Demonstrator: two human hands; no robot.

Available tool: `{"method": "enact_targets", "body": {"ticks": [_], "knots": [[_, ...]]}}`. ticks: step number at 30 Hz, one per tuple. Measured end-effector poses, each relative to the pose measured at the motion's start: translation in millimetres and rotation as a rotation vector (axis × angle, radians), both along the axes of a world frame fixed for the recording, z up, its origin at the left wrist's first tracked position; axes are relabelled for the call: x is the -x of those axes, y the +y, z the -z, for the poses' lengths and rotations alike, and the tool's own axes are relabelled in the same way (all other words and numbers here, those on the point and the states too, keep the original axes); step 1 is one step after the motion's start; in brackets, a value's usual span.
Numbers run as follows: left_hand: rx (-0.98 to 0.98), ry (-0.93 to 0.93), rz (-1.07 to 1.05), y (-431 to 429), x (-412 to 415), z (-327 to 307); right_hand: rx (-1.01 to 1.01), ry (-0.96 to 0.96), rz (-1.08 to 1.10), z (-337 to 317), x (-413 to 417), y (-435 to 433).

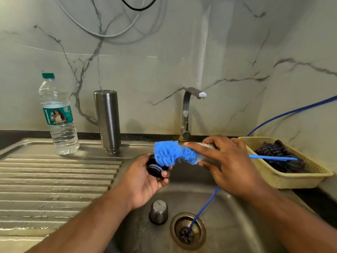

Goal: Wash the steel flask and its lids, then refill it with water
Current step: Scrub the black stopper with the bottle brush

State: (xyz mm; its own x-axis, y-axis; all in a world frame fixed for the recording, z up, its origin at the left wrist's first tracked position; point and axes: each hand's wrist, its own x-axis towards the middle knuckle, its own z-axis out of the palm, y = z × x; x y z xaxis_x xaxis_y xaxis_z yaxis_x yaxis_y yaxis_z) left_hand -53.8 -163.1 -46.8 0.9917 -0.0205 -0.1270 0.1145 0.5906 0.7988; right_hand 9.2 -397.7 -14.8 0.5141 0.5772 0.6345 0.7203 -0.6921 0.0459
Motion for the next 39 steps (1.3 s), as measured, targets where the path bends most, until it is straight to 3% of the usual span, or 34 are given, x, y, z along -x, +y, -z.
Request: {"method": "enact_targets", "body": {"ticks": [3,9,14,39], "knots": [[-0.022,-0.014,0.03,-9,7,-4,0.041,-0.051,-0.026,-2,11,12],[0.126,-0.05,-0.025,7,4,-9,-0.055,-0.146,-0.012,-6,0,-7],[0.086,-0.08,0.005,-5,12,-13,0.013,-0.217,-0.081,-7,13,10],[0.035,-0.134,0.051,-10,19,-17,-0.055,-0.259,-0.093,-15,8,-6]]}}
